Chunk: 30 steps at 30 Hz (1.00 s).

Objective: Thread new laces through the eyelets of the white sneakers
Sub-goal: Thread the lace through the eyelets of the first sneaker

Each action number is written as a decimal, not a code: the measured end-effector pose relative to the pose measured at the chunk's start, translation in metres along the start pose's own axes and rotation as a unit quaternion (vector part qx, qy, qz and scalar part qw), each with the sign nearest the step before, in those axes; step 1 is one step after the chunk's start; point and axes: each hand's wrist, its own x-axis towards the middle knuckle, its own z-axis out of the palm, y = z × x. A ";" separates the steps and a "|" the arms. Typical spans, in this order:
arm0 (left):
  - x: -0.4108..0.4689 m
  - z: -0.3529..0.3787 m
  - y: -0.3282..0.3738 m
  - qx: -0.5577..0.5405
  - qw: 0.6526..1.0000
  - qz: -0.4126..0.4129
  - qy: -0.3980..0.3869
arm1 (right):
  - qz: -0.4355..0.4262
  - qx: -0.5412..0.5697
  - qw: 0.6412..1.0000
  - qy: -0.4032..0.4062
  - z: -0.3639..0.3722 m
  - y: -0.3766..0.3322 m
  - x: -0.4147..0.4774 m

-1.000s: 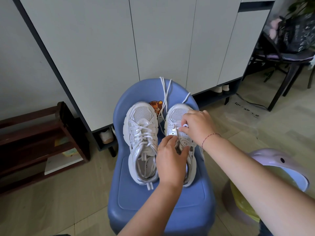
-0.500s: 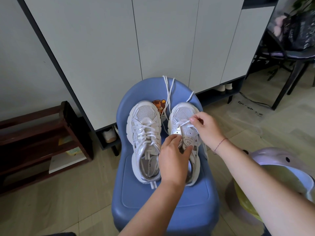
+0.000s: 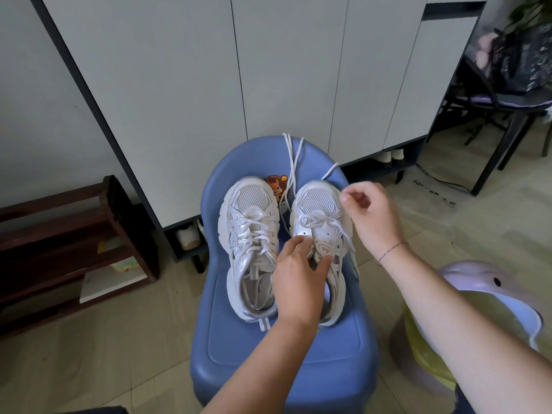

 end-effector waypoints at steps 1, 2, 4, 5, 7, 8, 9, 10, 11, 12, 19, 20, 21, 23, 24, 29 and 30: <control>0.000 0.000 0.000 0.002 1.000 -0.001 -0.001 | -0.036 -0.010 0.999 -0.012 0.004 -0.005 -0.002; 0.000 0.000 0.001 0.003 1.000 -0.002 -0.001 | -0.059 -0.022 0.997 -0.038 0.009 -0.010 -0.003; 0.000 0.000 0.001 0.002 1.000 -0.001 0.000 | -0.071 -0.068 0.989 -0.109 0.019 -0.013 -0.004; 0.000 -0.001 0.001 -0.001 1.000 0.000 0.000 | -0.070 -0.092 0.984 -0.137 0.022 -0.011 -0.004; -0.001 -0.001 0.001 -0.008 1.000 0.004 0.000 | -0.069 -0.123 0.977 -0.162 0.026 -0.006 -0.004; 0.000 -0.001 0.001 -0.009 1.000 0.006 0.001 | -0.071 -0.125 0.977 -0.156 0.027 -0.004 -0.004; 0.000 -0.001 0.001 -0.008 1.000 0.007 0.003 | -0.075 -0.119 0.980 -0.144 0.027 -0.003 -0.004; 0.000 0.000 0.000 -0.006 1.000 0.008 0.006 | -0.078 -0.112 0.982 -0.130 0.027 -0.001 -0.004; 0.000 0.000 0.000 -0.004 1.000 0.007 0.008 | -0.081 -0.107 0.984 -0.119 0.027 0.000 -0.003; 0.000 0.001 0.000 -0.003 1.000 0.007 0.010 | -0.075 -0.103 0.986 -0.111 0.025 0.002 -0.003; -0.004 0.002 -0.001 -0.009 1.000 0.018 -0.001 | 0.071 0.058 0.991 -0.095 0.016 0.008 -0.008; -0.004 0.002 -0.002 -0.006 1.000 0.021 -0.005 | 0.095 0.098 0.987 -0.090 0.015 0.010 -0.007; -0.004 0.002 -0.002 -0.003 1.000 0.024 -0.007 | 0.117 0.140 0.979 -0.087 0.013 0.011 -0.006; -0.004 0.002 -0.003 0.003 1.000 0.028 -0.011 | 0.156 0.225 0.958 -0.082 0.011 0.012 -0.005; -0.005 0.002 -0.003 0.005 1.000 0.028 -0.012 | 0.175 0.277 0.941 -0.082 0.010 0.012 -0.005; -0.004 0.002 -0.002 0.008 1.000 0.028 -0.011 | 0.149 0.249 0.948 -0.130 0.003 0.006 -0.008; -0.003 0.002 -0.002 0.011 1.000 0.027 -0.011 | 0.125 0.191 0.961 -0.158 0.000 0.008 -0.008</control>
